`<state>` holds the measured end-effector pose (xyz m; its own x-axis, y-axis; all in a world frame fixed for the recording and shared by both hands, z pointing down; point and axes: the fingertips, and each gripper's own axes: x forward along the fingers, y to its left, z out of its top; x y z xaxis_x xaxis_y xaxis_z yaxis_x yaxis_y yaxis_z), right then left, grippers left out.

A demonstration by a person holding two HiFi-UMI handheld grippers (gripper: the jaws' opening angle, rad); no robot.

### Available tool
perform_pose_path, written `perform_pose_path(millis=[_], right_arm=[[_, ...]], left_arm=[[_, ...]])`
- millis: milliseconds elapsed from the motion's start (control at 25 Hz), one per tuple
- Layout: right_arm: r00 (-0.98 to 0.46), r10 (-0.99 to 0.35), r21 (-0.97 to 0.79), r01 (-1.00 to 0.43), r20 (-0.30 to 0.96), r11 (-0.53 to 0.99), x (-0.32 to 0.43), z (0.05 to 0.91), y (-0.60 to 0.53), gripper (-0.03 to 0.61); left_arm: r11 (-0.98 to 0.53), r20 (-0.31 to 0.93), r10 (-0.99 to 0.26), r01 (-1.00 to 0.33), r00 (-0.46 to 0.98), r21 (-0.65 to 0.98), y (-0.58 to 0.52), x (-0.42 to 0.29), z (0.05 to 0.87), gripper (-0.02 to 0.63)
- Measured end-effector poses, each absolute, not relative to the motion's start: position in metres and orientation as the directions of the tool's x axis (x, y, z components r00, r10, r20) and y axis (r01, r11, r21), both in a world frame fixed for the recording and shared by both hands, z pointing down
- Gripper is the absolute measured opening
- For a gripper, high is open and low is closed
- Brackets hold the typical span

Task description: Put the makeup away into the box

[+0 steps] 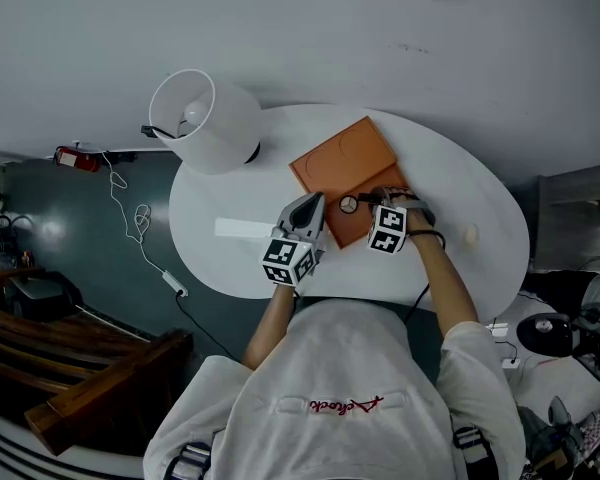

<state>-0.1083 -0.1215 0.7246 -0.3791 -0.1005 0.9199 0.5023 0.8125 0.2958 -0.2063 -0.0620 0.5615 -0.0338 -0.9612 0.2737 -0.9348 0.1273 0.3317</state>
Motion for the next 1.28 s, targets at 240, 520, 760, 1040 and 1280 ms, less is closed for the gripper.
perform_pose_path(millis=[240, 520, 760, 1040, 1280], right_arm=[[-0.394, -0.106, 0.304, 0.485, 0.913, 0.82, -0.112, 0.724, -0.122, 0.146], [-0.455, -0.132, 0.346, 0.426, 0.881, 0.836, -0.114, 0.699, -0.122, 0.143], [-0.53, -0.208, 0.43, 0.34, 0.822, 0.836, -0.114, 0.674, -0.127, 0.023], [-0.62, -0.223, 0.342, 0.079, 0.753, 0.936, -0.107, 0.65, -0.131, 0.02], [-0.766, -0.303, -0.046, -0.397, 0.568, 0.917, -0.095, 0.605, -0.157, 0.02]], left_arm=[[0.127, 0.279, -0.96, -0.934, -0.031, 0.333, -0.062, -0.207, 0.564, 0.011], [0.093, 0.267, -0.964, -0.938, 0.0, 0.334, -0.068, -0.2, 0.562, 0.011], [0.045, 0.253, -0.967, -0.944, 0.041, 0.325, -0.075, -0.185, 0.554, 0.011], [-0.001, 0.244, -0.966, -0.948, 0.084, 0.32, -0.082, -0.17, 0.549, 0.011], [-0.043, 0.239, -0.963, -0.947, 0.124, 0.318, -0.091, -0.154, 0.545, 0.011]])
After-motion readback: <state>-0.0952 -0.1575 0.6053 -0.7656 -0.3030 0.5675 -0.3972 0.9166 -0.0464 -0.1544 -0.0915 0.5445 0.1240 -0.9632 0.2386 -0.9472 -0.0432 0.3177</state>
